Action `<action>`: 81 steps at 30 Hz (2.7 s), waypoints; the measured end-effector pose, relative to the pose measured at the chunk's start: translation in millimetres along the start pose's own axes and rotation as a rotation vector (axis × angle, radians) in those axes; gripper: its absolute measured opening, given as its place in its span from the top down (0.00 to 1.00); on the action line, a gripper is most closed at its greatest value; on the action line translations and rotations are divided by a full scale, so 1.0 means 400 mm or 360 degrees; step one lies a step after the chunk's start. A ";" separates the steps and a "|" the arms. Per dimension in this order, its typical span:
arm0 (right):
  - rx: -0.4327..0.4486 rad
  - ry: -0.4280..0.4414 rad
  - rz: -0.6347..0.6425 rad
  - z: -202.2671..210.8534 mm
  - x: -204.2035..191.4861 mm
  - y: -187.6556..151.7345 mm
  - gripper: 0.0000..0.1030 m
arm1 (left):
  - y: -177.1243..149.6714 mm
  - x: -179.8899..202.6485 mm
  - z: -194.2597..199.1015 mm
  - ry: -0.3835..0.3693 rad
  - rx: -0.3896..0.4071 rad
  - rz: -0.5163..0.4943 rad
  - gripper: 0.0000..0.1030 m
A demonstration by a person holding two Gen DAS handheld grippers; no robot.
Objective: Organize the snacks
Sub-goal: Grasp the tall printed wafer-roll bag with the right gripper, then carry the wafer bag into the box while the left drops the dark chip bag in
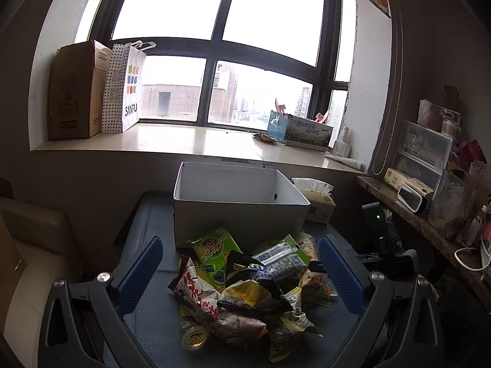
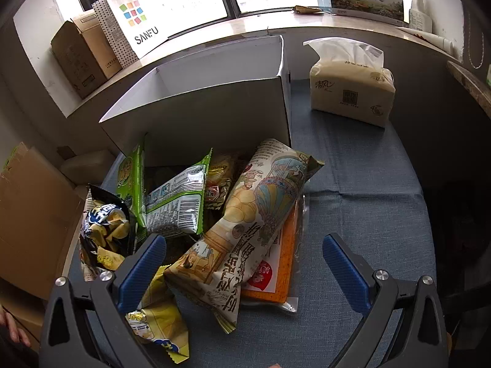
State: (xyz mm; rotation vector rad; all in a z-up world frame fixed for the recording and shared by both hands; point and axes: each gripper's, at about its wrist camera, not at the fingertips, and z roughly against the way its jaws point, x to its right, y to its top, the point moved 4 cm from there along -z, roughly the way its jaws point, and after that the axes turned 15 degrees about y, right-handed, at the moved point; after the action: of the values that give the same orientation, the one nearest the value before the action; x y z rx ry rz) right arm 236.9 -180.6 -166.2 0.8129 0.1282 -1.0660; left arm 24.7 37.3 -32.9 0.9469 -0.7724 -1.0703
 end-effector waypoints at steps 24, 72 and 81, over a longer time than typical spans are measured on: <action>0.0150 0.0147 -0.0006 0.175 -0.018 -0.092 0.59 | -0.077 0.068 -0.141 -0.0162 -0.0536 -0.0135 0.00; 0.0389 0.0101 0.0450 0.154 -0.166 0.344 0.59 | 0.284 0.123 -0.536 -0.0120 -0.0285 -0.0184 0.35; 0.0217 -0.0062 0.0416 -0.013 -0.080 0.507 0.58 | 0.285 0.124 -0.748 0.0039 -0.0457 -0.0235 0.35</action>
State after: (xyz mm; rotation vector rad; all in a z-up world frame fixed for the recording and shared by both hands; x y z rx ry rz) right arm 387.5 -107.6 -47.5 0.9041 -0.0835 -0.8491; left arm 344.7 86.9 -46.2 0.7782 -0.5169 -1.2585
